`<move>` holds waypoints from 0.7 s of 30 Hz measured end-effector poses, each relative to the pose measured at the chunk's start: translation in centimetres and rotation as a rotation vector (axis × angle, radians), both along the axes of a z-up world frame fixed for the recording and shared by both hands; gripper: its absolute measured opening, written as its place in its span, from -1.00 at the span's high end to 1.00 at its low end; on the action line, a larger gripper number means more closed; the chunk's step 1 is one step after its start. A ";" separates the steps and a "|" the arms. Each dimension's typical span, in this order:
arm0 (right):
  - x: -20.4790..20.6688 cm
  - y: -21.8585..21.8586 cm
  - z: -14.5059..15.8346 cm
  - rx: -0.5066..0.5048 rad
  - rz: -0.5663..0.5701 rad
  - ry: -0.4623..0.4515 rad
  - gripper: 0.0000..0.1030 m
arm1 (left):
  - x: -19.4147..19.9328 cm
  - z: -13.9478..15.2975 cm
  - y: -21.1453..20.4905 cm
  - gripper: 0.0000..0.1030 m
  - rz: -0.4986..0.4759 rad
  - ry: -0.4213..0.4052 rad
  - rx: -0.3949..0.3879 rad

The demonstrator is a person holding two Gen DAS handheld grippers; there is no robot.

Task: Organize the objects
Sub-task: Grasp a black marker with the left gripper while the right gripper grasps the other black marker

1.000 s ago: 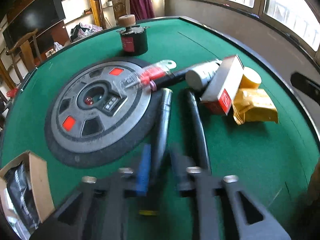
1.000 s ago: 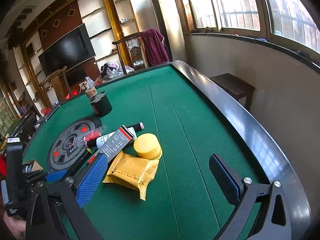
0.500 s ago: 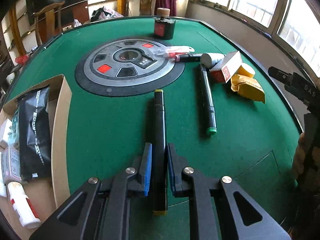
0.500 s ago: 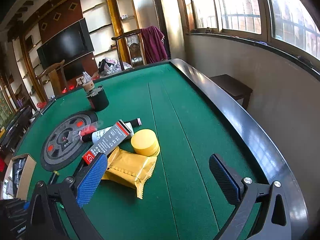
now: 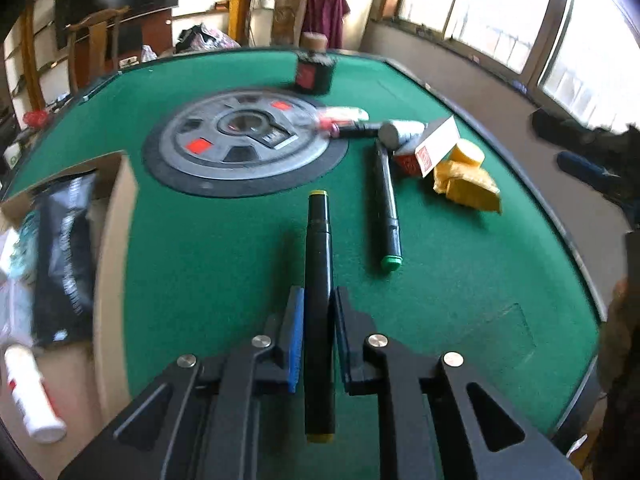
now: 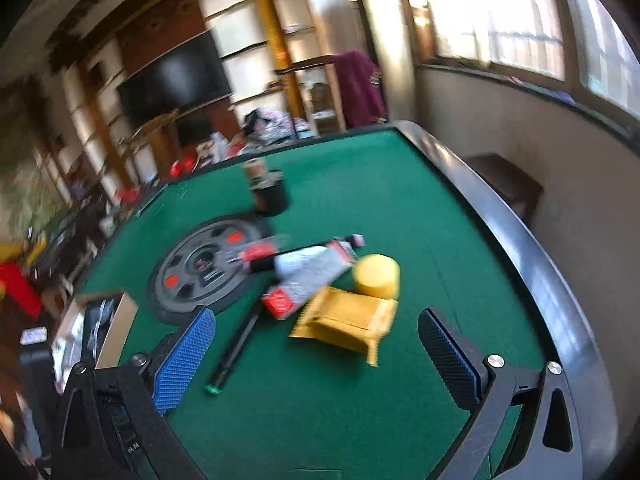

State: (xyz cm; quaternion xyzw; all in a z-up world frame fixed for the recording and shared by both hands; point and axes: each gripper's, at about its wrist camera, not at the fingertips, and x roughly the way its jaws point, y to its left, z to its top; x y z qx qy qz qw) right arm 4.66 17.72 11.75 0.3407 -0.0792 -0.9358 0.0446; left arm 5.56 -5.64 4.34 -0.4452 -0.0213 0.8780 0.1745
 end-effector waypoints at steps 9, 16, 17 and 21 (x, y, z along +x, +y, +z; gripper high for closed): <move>-4.0 -6.0 -4.3 -0.116 0.148 -0.266 -0.79 | 4.4 3.8 -5.2 0.72 0.039 0.052 0.182; -7.2 -10.0 -7.4 0.010 0.115 -0.363 -0.21 | 6.6 4.3 -7.9 0.72 0.041 0.084 0.205; -7.7 -10.3 -7.8 0.031 0.104 -0.376 -0.16 | 6.7 4.2 -8.3 0.72 0.042 0.080 0.212; -8.6 -11.0 -8.2 0.100 0.050 -0.358 0.37 | 7.1 3.8 -9.8 0.72 0.053 0.073 0.232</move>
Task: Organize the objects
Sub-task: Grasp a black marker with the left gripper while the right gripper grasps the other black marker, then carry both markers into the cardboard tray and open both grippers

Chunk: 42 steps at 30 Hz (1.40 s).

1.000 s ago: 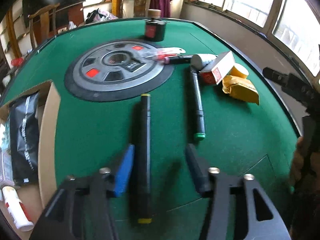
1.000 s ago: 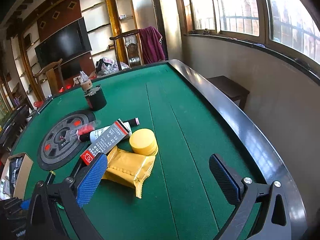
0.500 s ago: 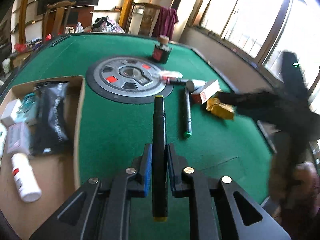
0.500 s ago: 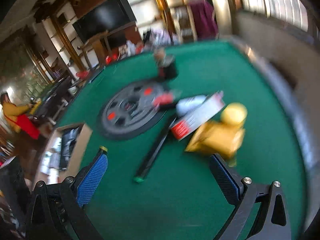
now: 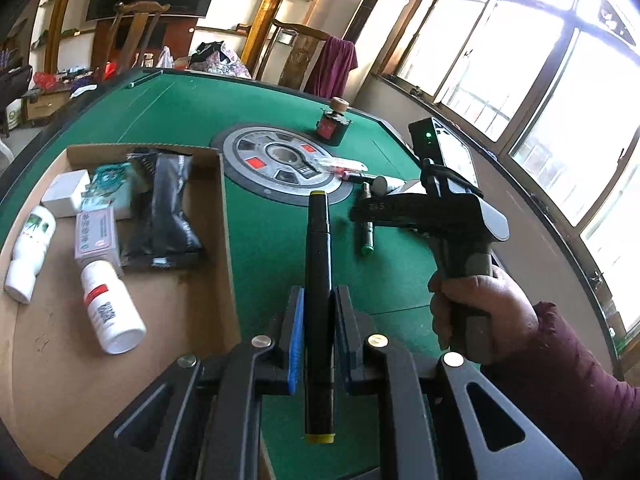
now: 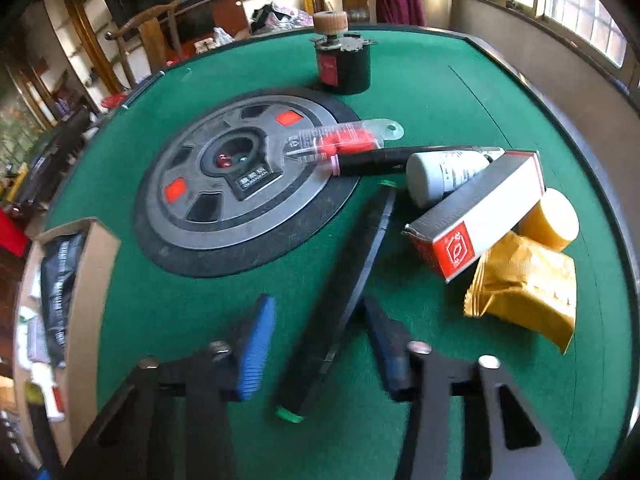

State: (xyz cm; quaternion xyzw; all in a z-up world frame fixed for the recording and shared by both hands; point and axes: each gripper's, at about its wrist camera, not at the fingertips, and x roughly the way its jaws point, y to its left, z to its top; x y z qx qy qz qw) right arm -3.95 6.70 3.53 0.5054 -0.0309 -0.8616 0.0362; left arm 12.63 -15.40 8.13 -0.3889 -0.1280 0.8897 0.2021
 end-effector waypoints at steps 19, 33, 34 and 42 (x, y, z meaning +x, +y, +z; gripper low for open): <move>4.7 3.8 0.1 -0.409 0.008 -0.037 0.69 | 1.7 0.0 -3.1 0.72 0.078 -0.013 0.023; 5.7 -1.1 -0.5 -0.284 0.107 -0.048 0.66 | 5.0 -0.5 -10.0 0.72 0.254 -0.045 0.023; 5.4 -1.6 -0.5 -0.253 0.109 -0.035 0.66 | 5.0 -0.6 -10.1 0.72 0.255 -0.046 0.024; 5.6 -3.3 -0.4 -0.142 0.167 0.014 0.68 | 5.3 -0.5 -10.7 0.72 0.278 -0.040 0.020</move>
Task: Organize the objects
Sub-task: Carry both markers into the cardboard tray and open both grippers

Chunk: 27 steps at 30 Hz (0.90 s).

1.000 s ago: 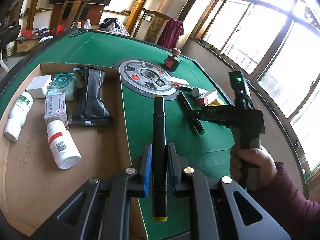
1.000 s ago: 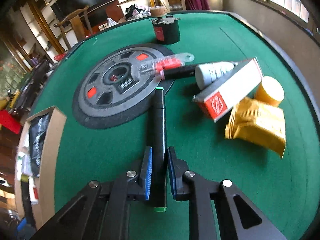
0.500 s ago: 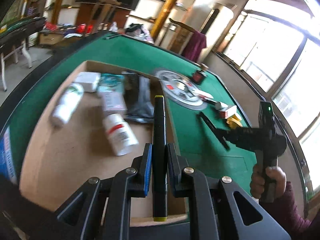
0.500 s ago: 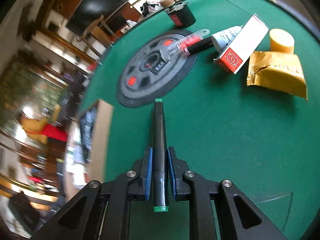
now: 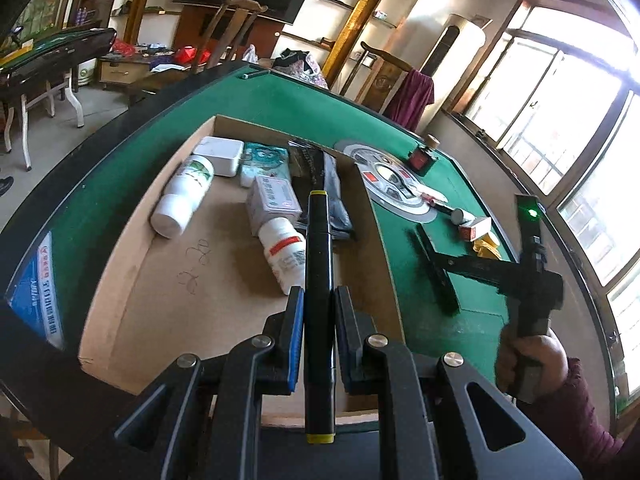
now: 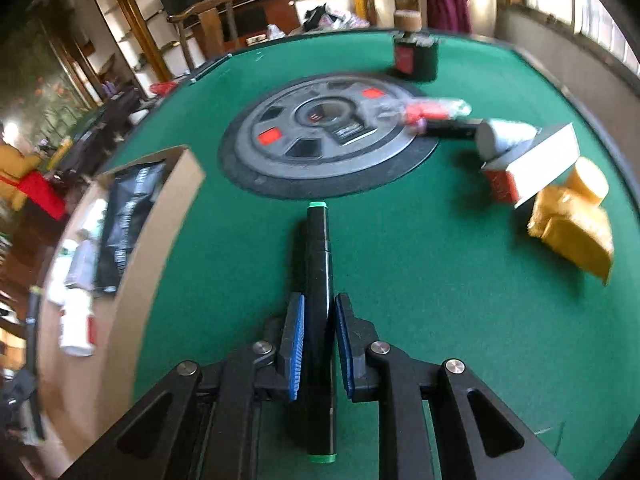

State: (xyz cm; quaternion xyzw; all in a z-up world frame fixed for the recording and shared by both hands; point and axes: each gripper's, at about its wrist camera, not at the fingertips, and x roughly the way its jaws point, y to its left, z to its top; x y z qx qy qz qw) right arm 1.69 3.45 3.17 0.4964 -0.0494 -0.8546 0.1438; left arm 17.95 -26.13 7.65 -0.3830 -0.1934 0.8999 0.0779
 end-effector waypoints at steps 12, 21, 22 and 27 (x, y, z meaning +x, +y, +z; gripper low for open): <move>2.0 -1.8 4.4 -0.375 0.141 -0.016 0.67 | -2.4 0.1 -2.9 0.72 0.071 -0.031 -0.077; 2.4 -9.3 6.1 -0.310 0.283 -0.005 0.70 | -6.3 -1.2 -3.7 0.72 0.070 -0.102 -0.167; 2.1 -10.4 6.0 -0.298 0.297 -0.013 0.70 | -6.7 -1.5 -3.7 0.72 0.067 -0.113 -0.168; 1.0 -14.4 4.0 -0.215 0.326 -0.066 0.70 | -8.4 -2.9 -3.9 0.72 0.062 -0.169 -0.147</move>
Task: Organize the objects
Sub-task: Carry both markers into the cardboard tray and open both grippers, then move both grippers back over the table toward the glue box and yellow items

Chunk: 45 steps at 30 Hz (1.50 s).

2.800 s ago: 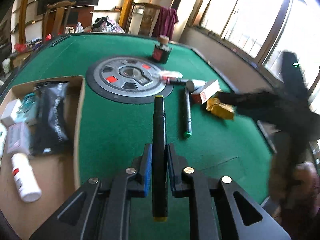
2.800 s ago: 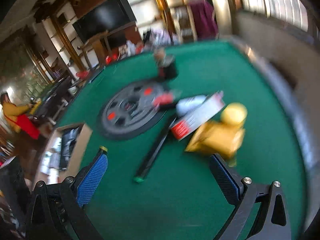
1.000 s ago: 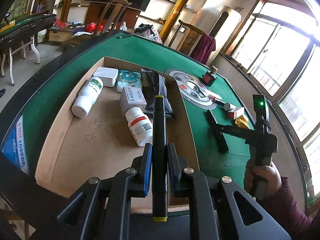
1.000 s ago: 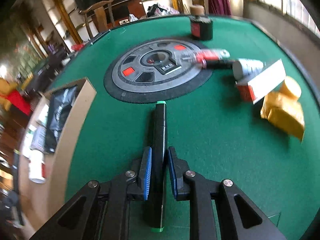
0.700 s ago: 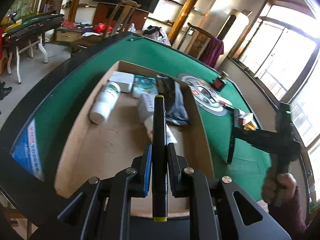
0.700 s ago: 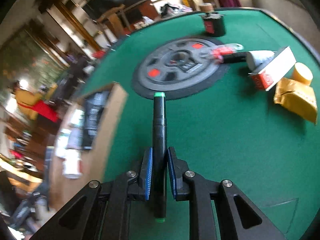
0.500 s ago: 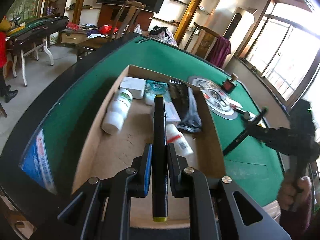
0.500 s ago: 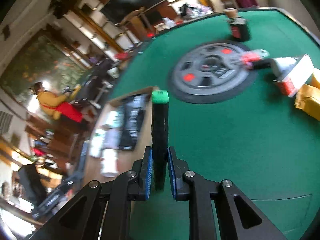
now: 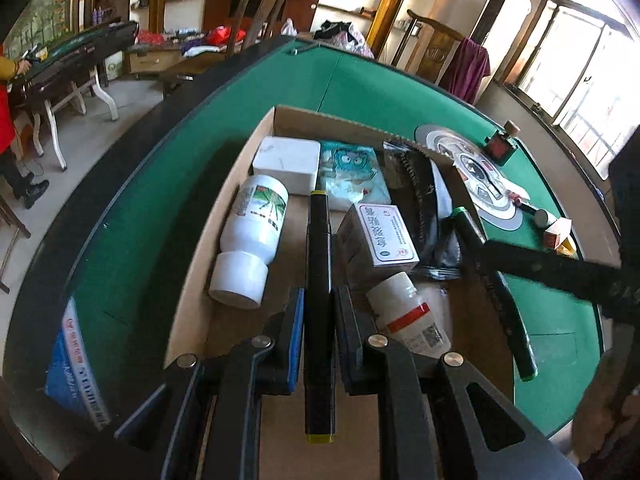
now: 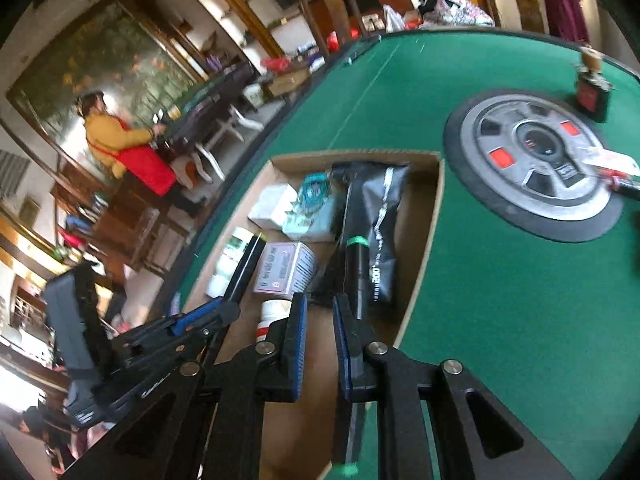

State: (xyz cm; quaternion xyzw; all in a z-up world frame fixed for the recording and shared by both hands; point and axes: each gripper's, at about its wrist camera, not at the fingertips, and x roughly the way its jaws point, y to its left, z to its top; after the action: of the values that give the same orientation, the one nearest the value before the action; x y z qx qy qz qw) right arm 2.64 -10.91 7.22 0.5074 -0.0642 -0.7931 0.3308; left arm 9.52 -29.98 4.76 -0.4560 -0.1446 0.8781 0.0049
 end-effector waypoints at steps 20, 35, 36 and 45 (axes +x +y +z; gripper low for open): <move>0.3 0.6 -0.4 0.069 -0.032 0.009 0.20 | 5.8 3.7 -0.5 -0.56 0.074 0.202 0.113; 2.2 10.9 2.6 0.227 -0.289 0.205 -0.63 | 7.4 5.9 1.8 -0.80 0.134 0.210 -0.036; 2.3 11.8 2.7 0.233 -0.310 0.209 -0.65 | 7.4 6.4 2.8 -0.81 0.123 0.227 -0.058; 5.3 17.9 2.7 0.172 -0.449 0.265 -0.77 | 8.3 9.8 11.1 -0.84 0.077 0.322 -0.377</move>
State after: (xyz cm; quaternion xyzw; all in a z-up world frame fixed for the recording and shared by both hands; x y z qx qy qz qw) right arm 7.95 6.95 9.88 0.3987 -0.0638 -0.9085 0.1079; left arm 17.83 -18.91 14.56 -0.2972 0.0074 0.9505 -0.0906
